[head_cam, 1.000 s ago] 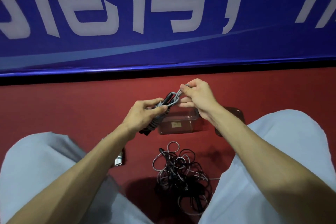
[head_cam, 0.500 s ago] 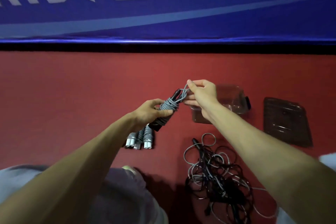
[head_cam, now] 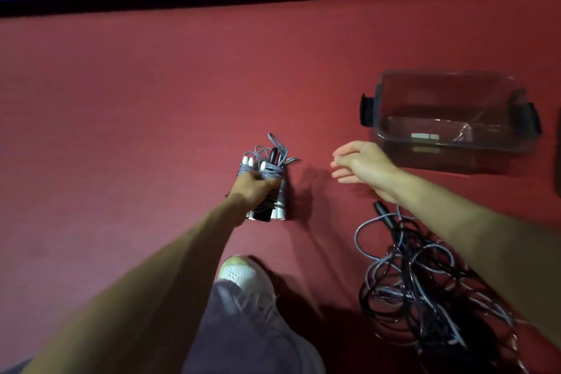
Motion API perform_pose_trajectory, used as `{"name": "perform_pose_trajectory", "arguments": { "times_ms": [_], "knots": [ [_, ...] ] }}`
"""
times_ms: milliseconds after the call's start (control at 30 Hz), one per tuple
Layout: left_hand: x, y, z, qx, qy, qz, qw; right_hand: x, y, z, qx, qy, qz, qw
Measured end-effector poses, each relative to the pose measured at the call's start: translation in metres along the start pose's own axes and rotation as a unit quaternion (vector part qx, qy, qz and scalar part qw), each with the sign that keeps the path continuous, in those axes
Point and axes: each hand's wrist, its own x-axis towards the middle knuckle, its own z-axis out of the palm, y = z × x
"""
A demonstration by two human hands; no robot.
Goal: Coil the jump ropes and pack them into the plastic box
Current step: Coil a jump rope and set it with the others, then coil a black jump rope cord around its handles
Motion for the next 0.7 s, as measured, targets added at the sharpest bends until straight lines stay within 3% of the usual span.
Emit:
{"name": "perform_pose_trajectory", "arguments": {
  "times_ms": [167,267,367,467,600,633,700],
  "knots": [
    [0.024,-0.012,0.018,0.09,0.042,0.0,0.995,0.024,0.043,-0.023,-0.11,0.033,0.02,0.993],
    [0.032,-0.016,0.022,0.174,0.088,0.0,0.981,0.029,0.062,-0.038,-0.232,0.088,0.001,0.969],
    [0.039,-0.02,0.033,0.289,0.095,0.012,0.952,0.03,0.078,-0.047,-0.316,0.098,-0.003,0.944],
    [0.04,-0.024,0.046,0.313,0.124,0.071,0.939,0.032,0.093,-0.047,-0.417,0.058,0.047,0.906],
    [0.039,-0.028,0.058,0.427,0.182,0.138,0.875,0.034,0.112,-0.045,-0.513,0.042,0.087,0.853],
    [0.038,-0.027,0.06,0.429,0.184,0.149,0.872,0.034,0.115,-0.044,-0.516,0.046,0.088,0.851],
    [0.036,-0.023,0.064,0.379,0.177,0.139,0.898,0.032,0.117,-0.043,-0.519,0.043,0.088,0.849]
  ]
}}
